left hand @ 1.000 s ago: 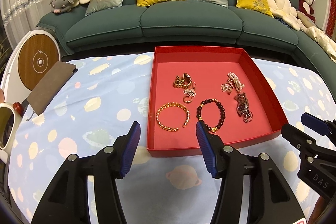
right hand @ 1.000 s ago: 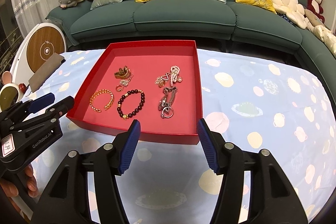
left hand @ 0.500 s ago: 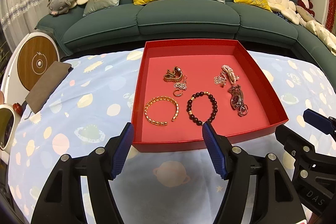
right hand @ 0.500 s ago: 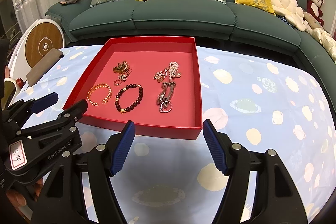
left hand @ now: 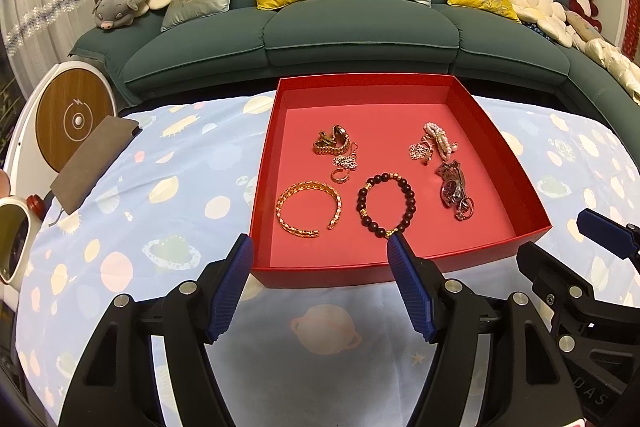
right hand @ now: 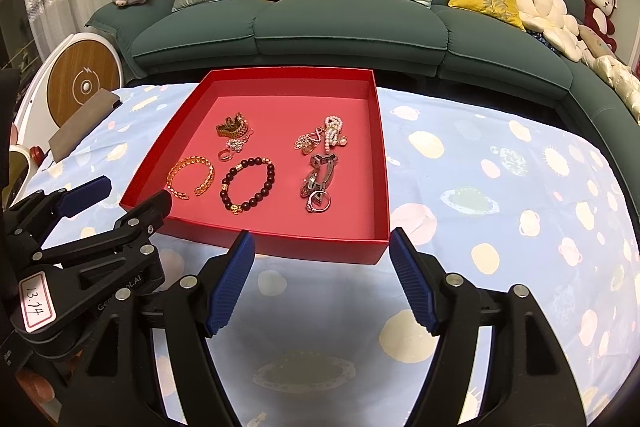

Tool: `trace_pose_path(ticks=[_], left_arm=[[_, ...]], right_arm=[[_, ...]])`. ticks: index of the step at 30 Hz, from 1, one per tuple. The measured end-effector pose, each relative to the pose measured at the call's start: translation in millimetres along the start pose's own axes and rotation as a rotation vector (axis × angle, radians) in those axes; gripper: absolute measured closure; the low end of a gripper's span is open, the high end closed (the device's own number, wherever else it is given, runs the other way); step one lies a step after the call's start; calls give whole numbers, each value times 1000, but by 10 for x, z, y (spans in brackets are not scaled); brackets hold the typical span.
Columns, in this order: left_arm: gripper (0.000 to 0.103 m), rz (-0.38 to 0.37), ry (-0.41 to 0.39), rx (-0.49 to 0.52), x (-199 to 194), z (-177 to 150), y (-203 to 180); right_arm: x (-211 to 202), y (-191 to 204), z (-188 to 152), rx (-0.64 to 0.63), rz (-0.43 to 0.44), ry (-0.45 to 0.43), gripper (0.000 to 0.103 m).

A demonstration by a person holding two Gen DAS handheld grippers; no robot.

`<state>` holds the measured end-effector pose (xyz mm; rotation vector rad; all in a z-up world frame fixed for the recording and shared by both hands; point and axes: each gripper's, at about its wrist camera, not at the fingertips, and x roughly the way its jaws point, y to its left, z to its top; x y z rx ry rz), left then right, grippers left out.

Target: Organize jewelry

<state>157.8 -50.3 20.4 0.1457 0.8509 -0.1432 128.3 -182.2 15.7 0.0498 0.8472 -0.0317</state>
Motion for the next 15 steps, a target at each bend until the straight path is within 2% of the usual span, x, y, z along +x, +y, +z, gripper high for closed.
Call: trace_pose_path(ticks=[15], left_arm=[[36, 24, -12, -30, -41, -7, 55]], right_arm=[[0, 71, 11, -6, -5, -15, 35]])
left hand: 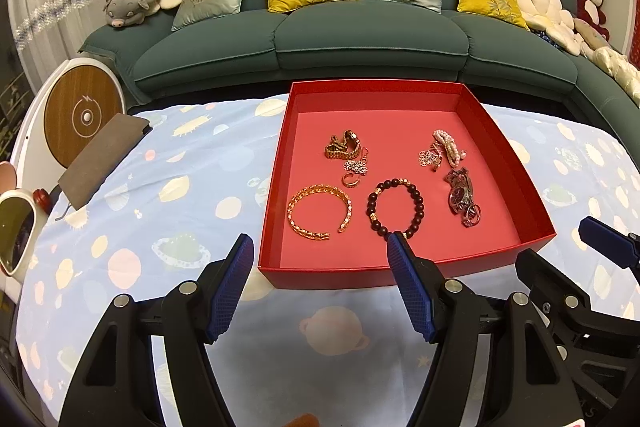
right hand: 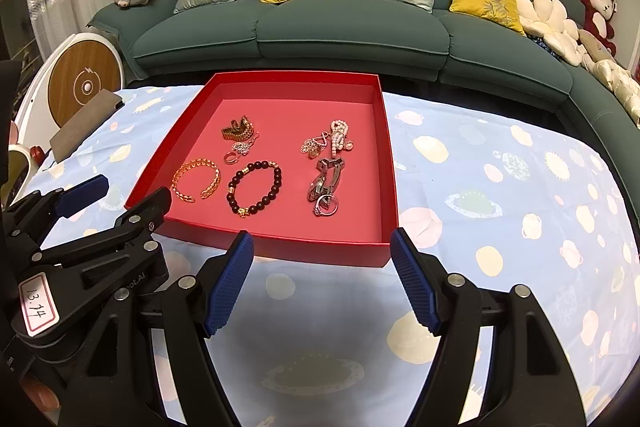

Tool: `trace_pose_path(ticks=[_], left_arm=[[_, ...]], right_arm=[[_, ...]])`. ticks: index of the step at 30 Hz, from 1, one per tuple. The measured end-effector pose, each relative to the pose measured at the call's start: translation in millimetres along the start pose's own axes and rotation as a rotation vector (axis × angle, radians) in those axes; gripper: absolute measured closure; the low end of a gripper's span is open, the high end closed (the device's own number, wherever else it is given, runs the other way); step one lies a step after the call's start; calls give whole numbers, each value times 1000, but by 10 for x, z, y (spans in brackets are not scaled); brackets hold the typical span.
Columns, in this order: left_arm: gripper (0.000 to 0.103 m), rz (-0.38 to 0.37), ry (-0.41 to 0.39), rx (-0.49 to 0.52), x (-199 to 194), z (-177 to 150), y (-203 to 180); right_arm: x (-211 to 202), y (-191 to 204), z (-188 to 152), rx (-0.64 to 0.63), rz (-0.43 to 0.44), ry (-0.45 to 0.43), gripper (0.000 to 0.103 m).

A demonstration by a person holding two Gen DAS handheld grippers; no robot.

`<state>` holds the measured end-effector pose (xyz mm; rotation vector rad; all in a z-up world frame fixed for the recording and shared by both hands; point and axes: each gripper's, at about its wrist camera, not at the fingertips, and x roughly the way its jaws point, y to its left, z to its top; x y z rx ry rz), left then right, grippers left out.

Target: Organize jewelry

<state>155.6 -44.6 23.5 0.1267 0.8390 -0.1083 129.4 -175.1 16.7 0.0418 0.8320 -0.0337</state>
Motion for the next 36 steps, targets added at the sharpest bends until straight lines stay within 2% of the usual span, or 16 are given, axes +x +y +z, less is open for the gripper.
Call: trace_pose_path(ticks=[8, 23, 36], left_arm=[[36, 29, -19, -14, -15, -17, 17], [36, 13, -8, -49, -9, -21, 55], [36, 44, -33, -43, -30, -40, 37]], right_arm=[[-1, 18, -5, -1, 3, -3, 35], [-3, 25, -30, 0, 0, -5, 35], [-15, 41, -44, -2, -8, -10, 35]])
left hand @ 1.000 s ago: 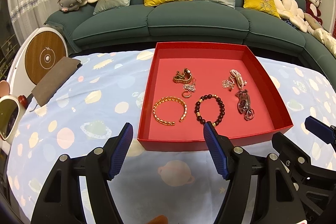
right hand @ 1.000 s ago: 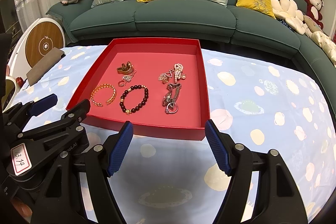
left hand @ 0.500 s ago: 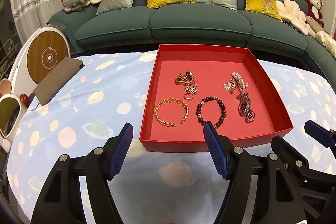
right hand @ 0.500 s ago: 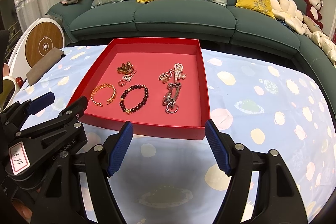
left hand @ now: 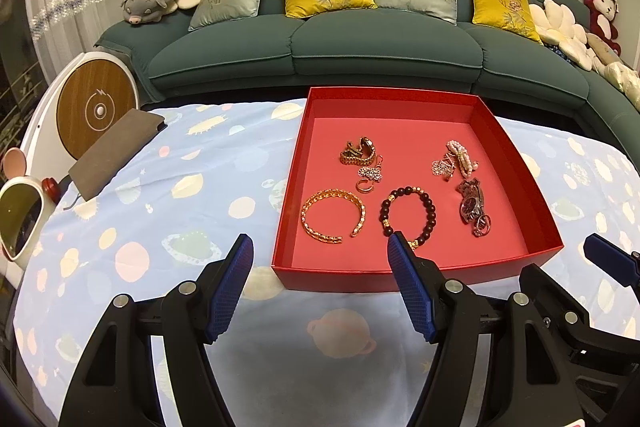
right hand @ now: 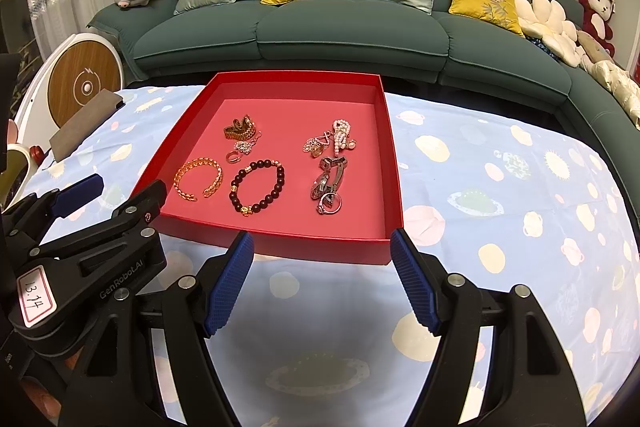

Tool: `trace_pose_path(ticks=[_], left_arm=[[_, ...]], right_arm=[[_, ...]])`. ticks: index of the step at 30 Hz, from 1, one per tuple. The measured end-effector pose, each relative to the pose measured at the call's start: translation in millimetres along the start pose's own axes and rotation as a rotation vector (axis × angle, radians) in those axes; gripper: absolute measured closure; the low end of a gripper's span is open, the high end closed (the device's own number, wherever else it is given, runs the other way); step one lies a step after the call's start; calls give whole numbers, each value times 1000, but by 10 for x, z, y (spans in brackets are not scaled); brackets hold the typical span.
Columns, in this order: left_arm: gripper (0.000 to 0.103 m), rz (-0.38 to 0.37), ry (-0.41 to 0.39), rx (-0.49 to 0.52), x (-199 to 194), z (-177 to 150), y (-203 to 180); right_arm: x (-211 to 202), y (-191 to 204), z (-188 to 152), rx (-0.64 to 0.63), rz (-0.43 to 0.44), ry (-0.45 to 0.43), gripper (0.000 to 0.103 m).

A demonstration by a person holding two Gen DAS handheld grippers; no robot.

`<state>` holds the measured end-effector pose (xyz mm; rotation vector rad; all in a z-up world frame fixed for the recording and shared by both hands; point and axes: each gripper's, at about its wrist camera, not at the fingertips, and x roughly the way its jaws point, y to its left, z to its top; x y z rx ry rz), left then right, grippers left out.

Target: Organize jewelry

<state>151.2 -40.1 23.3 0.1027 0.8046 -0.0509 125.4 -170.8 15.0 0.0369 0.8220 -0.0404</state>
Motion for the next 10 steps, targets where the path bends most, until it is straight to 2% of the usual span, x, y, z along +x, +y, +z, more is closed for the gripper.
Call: trace_pose_path(ticks=[10], left_arm=[[36, 14, 4, -9, 2, 13, 21]], right_arm=[[2, 0, -4, 9, -20, -13, 29]])
